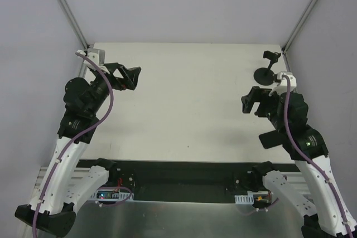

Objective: Place the phone on the phone stand

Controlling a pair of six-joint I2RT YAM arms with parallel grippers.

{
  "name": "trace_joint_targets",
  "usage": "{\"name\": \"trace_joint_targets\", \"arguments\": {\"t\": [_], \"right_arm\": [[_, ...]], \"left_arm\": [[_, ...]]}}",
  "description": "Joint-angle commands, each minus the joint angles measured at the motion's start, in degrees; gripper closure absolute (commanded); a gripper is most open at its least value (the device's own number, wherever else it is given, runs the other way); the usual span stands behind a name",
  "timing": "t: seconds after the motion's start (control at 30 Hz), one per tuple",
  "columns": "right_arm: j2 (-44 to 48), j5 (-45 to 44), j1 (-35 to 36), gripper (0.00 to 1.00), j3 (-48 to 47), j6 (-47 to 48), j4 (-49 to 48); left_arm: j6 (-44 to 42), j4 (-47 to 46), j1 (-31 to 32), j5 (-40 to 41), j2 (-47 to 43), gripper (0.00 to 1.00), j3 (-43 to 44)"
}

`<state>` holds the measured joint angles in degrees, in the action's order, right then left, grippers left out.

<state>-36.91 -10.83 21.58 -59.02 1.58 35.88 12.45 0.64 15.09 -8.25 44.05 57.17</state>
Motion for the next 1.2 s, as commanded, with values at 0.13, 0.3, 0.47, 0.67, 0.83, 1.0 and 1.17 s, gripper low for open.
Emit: {"name": "trace_joint_targets", "arguments": {"t": [0.13,0.3,0.47,0.67,0.83,1.0,1.17], "right_arm": [[-10.46,3.44,-0.23,0.04,-3.46,-3.78,-2.48],[-18.98,7.65,-3.46,0.04,-7.85,-8.51,-5.38],[-25.31,12.75,-12.95,0.04,-8.57,-19.14,-14.92],[-33.55,14.43,-26.74,0.04,-6.01,-35.05,-30.75],[-44.55,17.15,-33.27,0.04,-10.66,-43.85,-35.53],[-56.95,17.16,-35.56,0.04,-19.45,-49.48,-35.61],[-65.21,16.19,-35.65,0.04,-25.26,-51.06,-37.55]], "left_arm": [[-0.85,-1.26,1.34,-0.09,2.61,0.01,2.6],[0.12,-1.09,1.61,-0.97,4.11,0.01,2.6],[2.92,-0.91,1.69,-4.31,5.87,0.01,3.39],[5.74,-1.17,1.61,-8.62,7.19,0.01,3.92],[6.36,-1.35,1.52,-9.68,8.06,0.01,4.01],[8.29,-2.05,-0.49,-11.17,8.5,0.01,3.83],[13.56,-4.68,-4.71,-17.57,10.7,0.01,3.04]]}}
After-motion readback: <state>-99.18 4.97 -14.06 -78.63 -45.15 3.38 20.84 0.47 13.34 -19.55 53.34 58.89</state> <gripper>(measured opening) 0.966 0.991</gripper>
